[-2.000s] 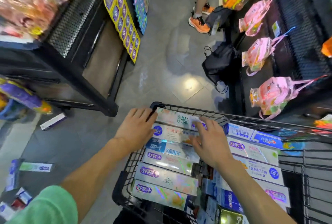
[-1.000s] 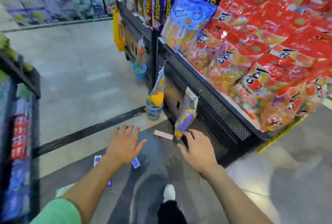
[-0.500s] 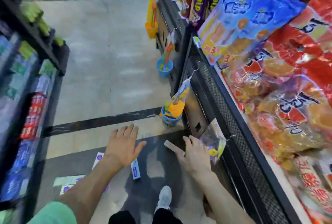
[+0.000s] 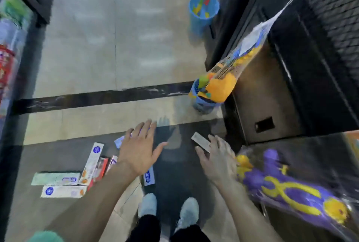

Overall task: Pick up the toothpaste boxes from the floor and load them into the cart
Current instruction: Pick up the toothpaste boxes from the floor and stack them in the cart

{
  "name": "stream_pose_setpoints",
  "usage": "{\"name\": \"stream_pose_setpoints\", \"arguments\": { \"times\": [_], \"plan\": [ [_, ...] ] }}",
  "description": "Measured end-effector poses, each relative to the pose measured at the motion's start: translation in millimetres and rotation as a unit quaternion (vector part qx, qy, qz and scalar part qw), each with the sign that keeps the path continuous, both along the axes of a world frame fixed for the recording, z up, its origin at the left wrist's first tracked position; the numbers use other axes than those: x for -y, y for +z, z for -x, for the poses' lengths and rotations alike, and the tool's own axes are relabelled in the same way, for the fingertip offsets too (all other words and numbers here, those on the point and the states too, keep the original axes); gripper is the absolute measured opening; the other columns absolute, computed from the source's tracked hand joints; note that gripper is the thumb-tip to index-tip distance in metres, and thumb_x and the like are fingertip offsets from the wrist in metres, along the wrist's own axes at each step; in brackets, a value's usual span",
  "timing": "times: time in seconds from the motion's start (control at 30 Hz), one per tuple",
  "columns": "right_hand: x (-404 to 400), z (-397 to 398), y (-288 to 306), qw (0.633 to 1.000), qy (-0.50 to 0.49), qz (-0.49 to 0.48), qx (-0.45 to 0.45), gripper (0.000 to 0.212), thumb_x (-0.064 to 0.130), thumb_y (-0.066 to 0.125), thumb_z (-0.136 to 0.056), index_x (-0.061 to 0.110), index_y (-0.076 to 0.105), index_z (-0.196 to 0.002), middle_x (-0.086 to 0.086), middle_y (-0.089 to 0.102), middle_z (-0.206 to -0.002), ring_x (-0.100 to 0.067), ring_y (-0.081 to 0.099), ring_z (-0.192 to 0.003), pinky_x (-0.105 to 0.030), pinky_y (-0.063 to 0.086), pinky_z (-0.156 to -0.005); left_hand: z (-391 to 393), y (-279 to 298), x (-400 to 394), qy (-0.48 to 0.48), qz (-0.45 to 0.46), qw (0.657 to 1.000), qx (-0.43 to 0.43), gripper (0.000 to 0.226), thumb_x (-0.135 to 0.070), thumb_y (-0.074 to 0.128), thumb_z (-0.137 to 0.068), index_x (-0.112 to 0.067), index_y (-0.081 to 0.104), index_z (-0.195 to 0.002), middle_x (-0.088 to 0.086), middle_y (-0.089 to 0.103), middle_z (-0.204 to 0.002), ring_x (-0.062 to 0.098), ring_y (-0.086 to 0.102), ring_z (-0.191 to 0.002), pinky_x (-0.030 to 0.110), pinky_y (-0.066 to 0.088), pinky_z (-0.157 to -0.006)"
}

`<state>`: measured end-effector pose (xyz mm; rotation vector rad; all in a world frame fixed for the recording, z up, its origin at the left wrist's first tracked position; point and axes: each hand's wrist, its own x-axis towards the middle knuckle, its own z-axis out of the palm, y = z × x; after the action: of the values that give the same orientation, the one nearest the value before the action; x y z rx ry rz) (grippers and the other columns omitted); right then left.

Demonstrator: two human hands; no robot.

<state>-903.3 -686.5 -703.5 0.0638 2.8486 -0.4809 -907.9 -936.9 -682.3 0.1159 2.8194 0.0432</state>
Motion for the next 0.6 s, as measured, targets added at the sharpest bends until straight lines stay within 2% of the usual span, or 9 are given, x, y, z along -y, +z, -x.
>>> {"name": "stream_pose_setpoints", "arguments": {
  "times": [0.13, 0.2, 0.27, 0.33, 0.5, 0.6],
  "plan": [
    [4.7, 6.5, -148.3, 0.999, 0.015, -0.031, -0.005, 0.071, 0.065, 0.037, -0.088, 0.012, 0.061, -0.128, -0.014, 0.063, -0.131, -0.034, 0.058, -0.12, -0.048, 0.05, -0.096, 8.8, -150.7, 31.0, -0.008, 0.013, 1.0, -0.016, 0.085, -0.069, 0.013, -0.095, -0.013, 0.034, -0.156, 0.007, 0.037, -0.16, 0.027, 0.038, -0.143, 0.047, 0.035, -0.113],
    [-0.6, 12.6, -220.4, 0.998, 0.037, -0.048, -0.02, 0.071, 0.063, 0.037, -0.09, 0.008, 0.06, -0.128, -0.017, 0.063, -0.126, -0.038, 0.06, -0.114, -0.047, 0.05, -0.093, 15.8, -223.7, 43.0, -0.006, 0.012, 1.0, -0.006, 0.088, -0.07, 0.01, -0.093, -0.012, 0.034, -0.155, 0.009, 0.037, -0.16, 0.029, 0.038, -0.143, 0.049, 0.035, -0.113],
    [-9.7, 21.1, -283.7, 0.997, 0.034, -0.069, 0.001, 0.075, 0.066, 0.034, -0.091, 0.009, 0.054, -0.135, -0.016, 0.059, -0.131, -0.039, 0.057, -0.117, -0.048, 0.047, -0.096, 21.0, -288.2, 46.9, -0.013, 0.014, 1.0, -0.006, 0.095, -0.074, 0.003, -0.091, -0.011, 0.038, -0.153, 0.011, 0.039, -0.158, 0.032, 0.041, -0.141, 0.051, 0.038, -0.11],
    [-22.7, 33.3, -336.7, 0.995, 0.027, -0.096, 0.01, 0.075, 0.068, 0.034, -0.092, 0.012, 0.05, -0.139, -0.015, 0.055, -0.134, -0.04, 0.054, -0.119, -0.048, 0.044, -0.098, 25.3, -344.0, 44.9, -0.011, 0.023, 1.0, -0.01, 0.097, -0.075, 0.001, -0.089, -0.013, 0.033, -0.156, 0.009, 0.034, -0.162, 0.032, 0.039, -0.143, 0.051, 0.035, -0.113],
    [-48.5, 54.7, -418.8, 0.985, 0.04, -0.163, 0.024, 0.08, 0.072, 0.044, -0.089, 0.017, 0.039, -0.146, -0.011, 0.049, -0.144, -0.039, 0.052, -0.121, -0.046, 0.042, -0.096, 38.9, -430.2, 46.9, -0.046, 0.022, 0.998, -0.049, 0.09, -0.074, 0.014, -0.092, -0.013, 0.033, -0.156, 0.01, 0.035, -0.161, 0.032, 0.039, -0.142, 0.05, 0.031, -0.115],
    [-55.3, 52.2, -438.6, 0.987, 0.021, -0.158, 0.036, 0.076, 0.063, 0.059, -0.087, 0.02, 0.037, -0.145, -0.014, 0.053, -0.136, -0.041, 0.053, -0.115, -0.047, 0.043, -0.092, 40.1, -448.2, 51.0, -0.091, 0.022, 0.994, -0.062, 0.086, -0.072, 0.02, -0.095, -0.013, 0.036, -0.154, 0.01, 0.04, -0.157, 0.031, 0.04, -0.141, 0.048, 0.032, -0.115]
  ]
}}
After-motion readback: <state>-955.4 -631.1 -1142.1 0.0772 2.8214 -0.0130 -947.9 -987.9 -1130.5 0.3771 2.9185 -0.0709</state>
